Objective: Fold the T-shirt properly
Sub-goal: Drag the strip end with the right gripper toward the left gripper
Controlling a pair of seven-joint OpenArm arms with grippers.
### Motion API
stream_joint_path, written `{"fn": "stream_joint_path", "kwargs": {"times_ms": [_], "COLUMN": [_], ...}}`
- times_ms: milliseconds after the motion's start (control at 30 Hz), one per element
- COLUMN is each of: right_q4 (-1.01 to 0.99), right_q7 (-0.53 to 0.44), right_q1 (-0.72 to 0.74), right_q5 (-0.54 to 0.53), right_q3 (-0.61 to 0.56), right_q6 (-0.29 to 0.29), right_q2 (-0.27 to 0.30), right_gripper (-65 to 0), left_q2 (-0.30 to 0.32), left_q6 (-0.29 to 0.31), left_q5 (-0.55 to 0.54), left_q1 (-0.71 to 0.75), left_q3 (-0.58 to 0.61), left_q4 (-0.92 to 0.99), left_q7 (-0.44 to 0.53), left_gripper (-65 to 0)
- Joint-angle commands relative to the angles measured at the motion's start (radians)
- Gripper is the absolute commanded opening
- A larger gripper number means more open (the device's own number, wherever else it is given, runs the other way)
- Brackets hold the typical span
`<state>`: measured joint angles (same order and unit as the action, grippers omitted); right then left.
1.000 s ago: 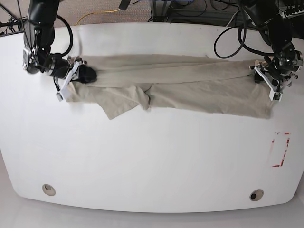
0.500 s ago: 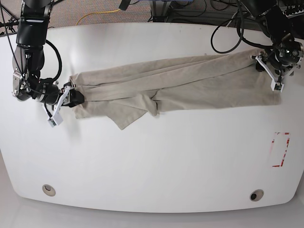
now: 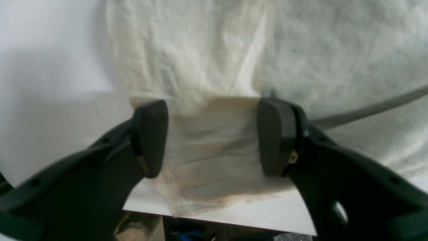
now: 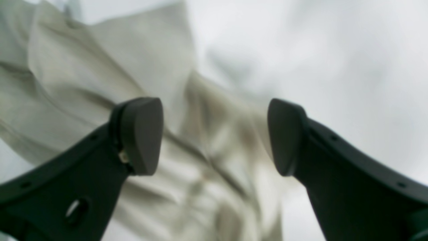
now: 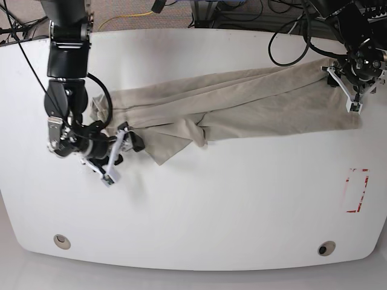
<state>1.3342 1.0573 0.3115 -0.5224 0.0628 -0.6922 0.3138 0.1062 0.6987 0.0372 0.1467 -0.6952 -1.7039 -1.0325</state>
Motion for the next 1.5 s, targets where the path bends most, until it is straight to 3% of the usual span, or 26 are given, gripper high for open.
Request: {"fn": "stream_joint_path", "kwargs": {"times_ms": [0,100,300,567,733,1000,1100,1167,1200,1467], "right_q4": [-0.028,-0.097,-0.247,-0.333,-0.336,-0.336,-0.336,-0.328,-0.324,0.014], "right_q7": [-0.016,-0.025,-0.150,-0.177,-0.174,-0.174,-0.174,-0.171,-0.162,0.024], "right_q1": [0.054,0.099,0.160,0.177,0.173,0.171,0.171,0.171,0.171,0.079], "right_q5": [0.048,0.120,0.245,0.239,0.239,0.244,0.241,0.239,0.239,0.239], "right_q3": [-0.004,-0.008,-0.014,-0.016,-0.017,-0.016,-0.011,-0.011,-0.010,0.090], "right_q6": [-0.006,-0.006,-0.006,-0.006,-0.006,-0.006,-0.006,-0.006,-0.006,-0.006], "right_q2": [-0.015,-0.061,-0.104,-0.123,-0.170,-0.222,-0.222,-0.222,-0.222,-0.221], "right_gripper": [-18.4,-18.4,-18.4,-19.8,-30.0,-34.6,-47.4,-61.7,-65.0,-65.0], "left_q2": [0.014,0.014,0.014,0.014,0.014,0.014,0.016,0.016,0.016,0.019], "left_q6": [-0.001,-0.001,-0.001,-0.001,-0.001,-0.001,-0.001,-0.001,-0.001,-0.001], "left_q5": [-0.003,-0.003,-0.003,-0.003,-0.003,-0.003,-0.003,-0.003,-0.003,-0.001], "left_q1": [-0.008,-0.008,-0.008,-0.008,-0.008,-0.009,-0.009,-0.009,-0.011,-0.026], "left_q3": [-0.002,-0.002,-0.002,-0.002,-0.002,-0.002,-0.001,-0.001,-0.001,0.042], "left_q4": [-0.022,-0.022,-0.022,-0.022,-0.017,-0.015,-0.015,-0.015,-0.015,-0.014], "left_q7": [0.007,0.007,0.008,0.008,0.010,0.010,0.010,0.010,0.010,0.010], "left_gripper": [-26.8,-26.8,-26.8,-26.8,-26.8,-26.8,-26.8,-26.8,-26.8,-26.8]}}
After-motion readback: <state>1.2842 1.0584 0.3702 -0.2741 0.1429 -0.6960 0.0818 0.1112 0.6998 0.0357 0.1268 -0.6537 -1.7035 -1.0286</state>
